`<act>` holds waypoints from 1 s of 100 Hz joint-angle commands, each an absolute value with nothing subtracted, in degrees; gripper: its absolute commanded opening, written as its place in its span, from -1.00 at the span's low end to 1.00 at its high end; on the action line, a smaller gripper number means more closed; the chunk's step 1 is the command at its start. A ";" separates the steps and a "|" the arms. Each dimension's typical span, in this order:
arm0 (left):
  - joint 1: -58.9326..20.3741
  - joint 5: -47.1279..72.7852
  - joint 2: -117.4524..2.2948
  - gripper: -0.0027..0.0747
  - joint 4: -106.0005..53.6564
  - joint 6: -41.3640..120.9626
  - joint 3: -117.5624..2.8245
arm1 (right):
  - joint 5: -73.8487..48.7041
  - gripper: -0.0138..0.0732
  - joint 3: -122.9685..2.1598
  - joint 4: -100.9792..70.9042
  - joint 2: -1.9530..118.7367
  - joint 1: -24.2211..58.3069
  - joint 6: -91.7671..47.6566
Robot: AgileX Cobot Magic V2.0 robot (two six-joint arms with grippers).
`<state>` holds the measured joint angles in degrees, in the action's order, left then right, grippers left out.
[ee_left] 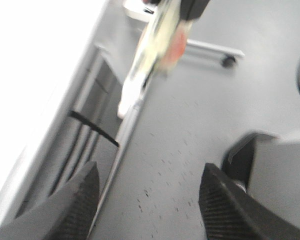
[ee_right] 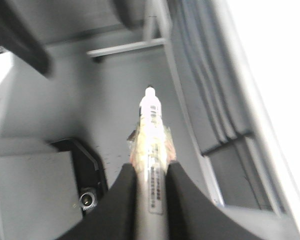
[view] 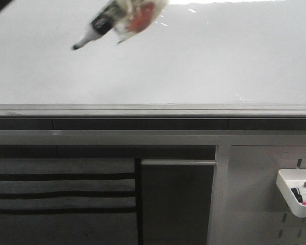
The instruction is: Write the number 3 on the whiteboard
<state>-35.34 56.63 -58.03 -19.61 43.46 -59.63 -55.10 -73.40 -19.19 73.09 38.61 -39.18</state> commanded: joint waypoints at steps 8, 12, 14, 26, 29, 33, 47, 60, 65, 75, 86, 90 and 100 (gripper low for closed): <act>-28.26 49.23 -49.93 0.13 -20.85 37.57 -56.50 | -50.97 -0.67 -72.66 -16.80 66.29 32.50 -26.76; -26.03 47.63 -47.85 0.13 -20.85 36.24 -54.48 | -50.02 -0.67 -70.87 -16.80 64.69 30.57 -24.50; -25.28 47.06 -46.84 0.13 -20.85 35.84 -53.79 | -49.42 -0.67 -70.17 -16.80 63.86 29.60 -23.69; -18.97 42.54 -41.82 0.13 -21.48 33.52 -47.86 | -44.18 -0.67 -62.75 -17.42 59.57 24.57 -22.31; -17.81 41.61 -40.94 0.13 -22.14 33.39 -46.75 | -42.43 -0.67 -61.19 -18.27 58.77 23.80 -22.31; -16.54 40.64 -39.92 0.13 -23.25 33.39 -45.36 | -39.80 -0.67 -59.15 -19.42 57.87 23.18 -22.31; -14.07 39.57 -38.88 0.13 -24.47 33.39 -43.46 | -36.97 -0.67 -55.99 -20.29 57.13 23.39 -22.31; -13.99 39.57 -38.88 0.13 -24.47 33.39 -43.34 | -34.65 -0.67 -57.87 -22.89 59.21 23.39 -22.31; -13.99 39.57 -38.88 0.13 -24.47 33.39 -43.34 | -34.88 -0.67 -59.98 -22.92 60.91 23.39 -22.31; -13.99 39.57 -38.88 0.13 -24.47 33.39 -43.34 | -36.26 -0.67 -65.99 -22.92 65.57 23.39 -22.31; -13.99 39.57 -38.88 0.13 -24.47 33.39 -43.34 | -40.57 -0.67 -72.98 -22.49 71.22 23.39 -22.31; -13.99 39.57 -38.88 0.13 -24.47 33.39 -43.34 | -41.96 -0.67 -75.49 -22.24 73.49 23.39 -22.31; -13.99 39.81 -38.88 0.13 -24.47 33.39 -43.34 | -44.17 -0.67 -80.38 -21.25 78.41 23.39 -22.31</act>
